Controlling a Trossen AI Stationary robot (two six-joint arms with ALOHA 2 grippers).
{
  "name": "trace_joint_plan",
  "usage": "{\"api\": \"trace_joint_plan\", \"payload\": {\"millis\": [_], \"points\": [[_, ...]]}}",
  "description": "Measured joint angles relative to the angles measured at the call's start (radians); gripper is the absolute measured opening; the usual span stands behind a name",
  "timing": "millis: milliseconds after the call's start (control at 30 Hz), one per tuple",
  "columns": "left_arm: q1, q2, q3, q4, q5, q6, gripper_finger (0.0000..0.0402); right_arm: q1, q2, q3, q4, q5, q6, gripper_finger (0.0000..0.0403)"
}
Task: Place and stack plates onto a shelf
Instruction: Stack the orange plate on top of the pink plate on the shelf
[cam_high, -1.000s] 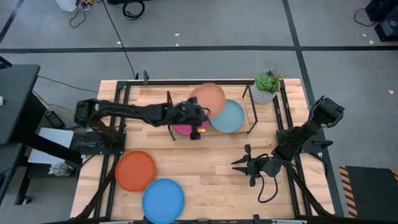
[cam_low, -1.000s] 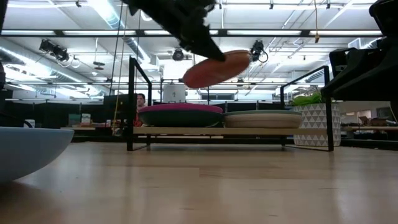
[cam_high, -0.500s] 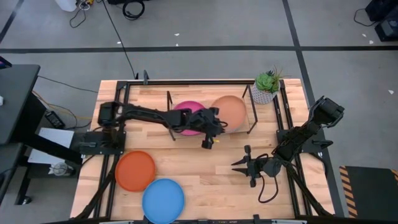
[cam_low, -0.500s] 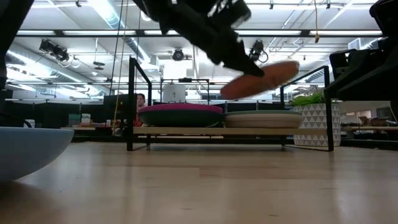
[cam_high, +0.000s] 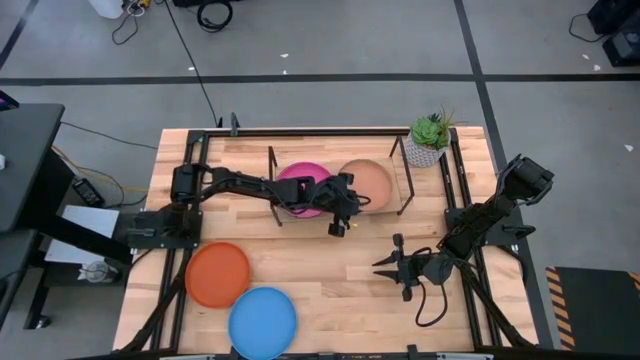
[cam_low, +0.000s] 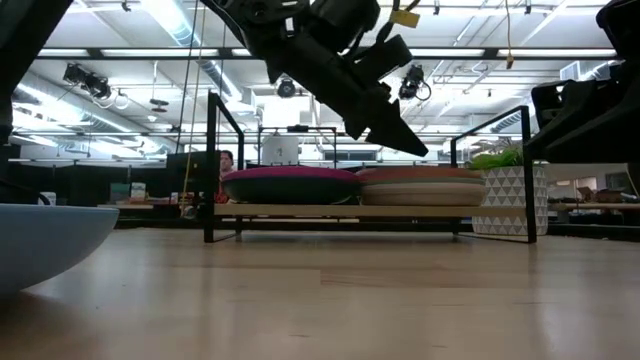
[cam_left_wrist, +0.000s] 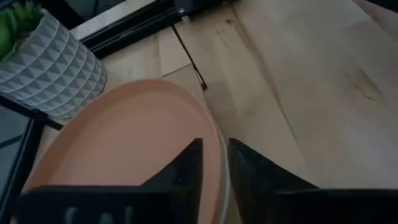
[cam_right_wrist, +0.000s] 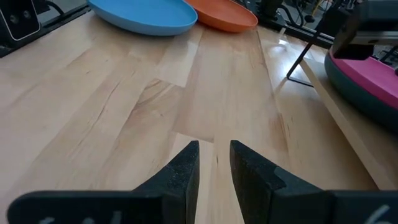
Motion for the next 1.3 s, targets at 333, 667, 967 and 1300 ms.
{"api": "trace_joint_plan", "payload": {"millis": [333,667,967,1300], "points": [[-0.015,-0.001,0.01,0.006,-0.116,-0.096,0.0132,0.0,0.0,0.0,-0.002,0.0,-0.009,0.0096],[-0.014,0.014,0.009,-0.115,-0.212,-0.175,0.0125,0.0,0.0,0.0,-0.001,0.001,-0.027,0.0096],[-0.066,-0.157,0.011,-0.143,-0.285,-0.159,0.0125,0.0,0.0,0.0,-0.005,0.002,-0.046,0.0096],[-0.208,-0.298,0.009,-0.554,-0.025,-0.472,0.0125,-0.017,0.0,0.0,-0.001,0.005,-0.129,0.0096]]}}
